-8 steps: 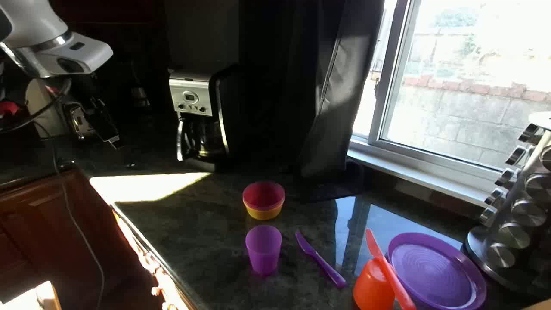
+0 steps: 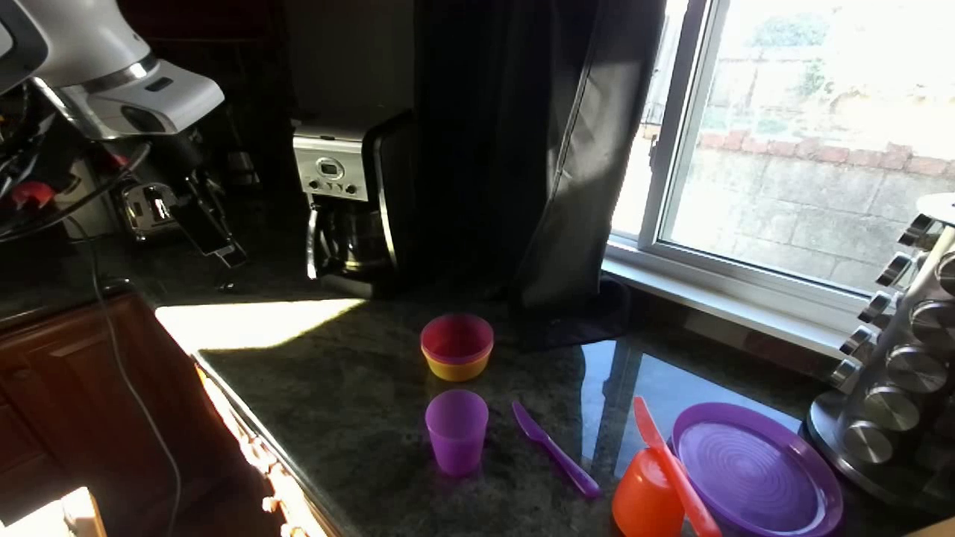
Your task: Turn the cup upside down
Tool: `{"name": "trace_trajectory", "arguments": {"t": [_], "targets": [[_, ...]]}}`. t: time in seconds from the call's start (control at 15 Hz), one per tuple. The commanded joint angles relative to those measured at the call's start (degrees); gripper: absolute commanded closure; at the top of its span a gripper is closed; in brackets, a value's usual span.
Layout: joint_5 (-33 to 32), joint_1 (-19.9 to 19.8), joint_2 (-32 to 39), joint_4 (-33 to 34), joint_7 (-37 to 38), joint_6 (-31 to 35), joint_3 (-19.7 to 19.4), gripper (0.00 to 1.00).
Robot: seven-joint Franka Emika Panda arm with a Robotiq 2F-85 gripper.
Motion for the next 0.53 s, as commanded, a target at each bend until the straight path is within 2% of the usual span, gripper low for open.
{"name": "trace_trajectory", "arguments": {"t": [0.0,0.27,0.4,0.47], "targets": [[-0.67,-0.72,0.14,0.13,0.39,-0.01,-0.35,0.0],[-0.95,-1.37,0.26,0.28,1.22,-0.01,-0.15,0.0],[-2.68,-7.09,2.71,0.68,6.47,2.09,0.91,0.0],[-3.7,-8.99,3.71,0.53,6.82,2.96,0.0,0.0]]}}
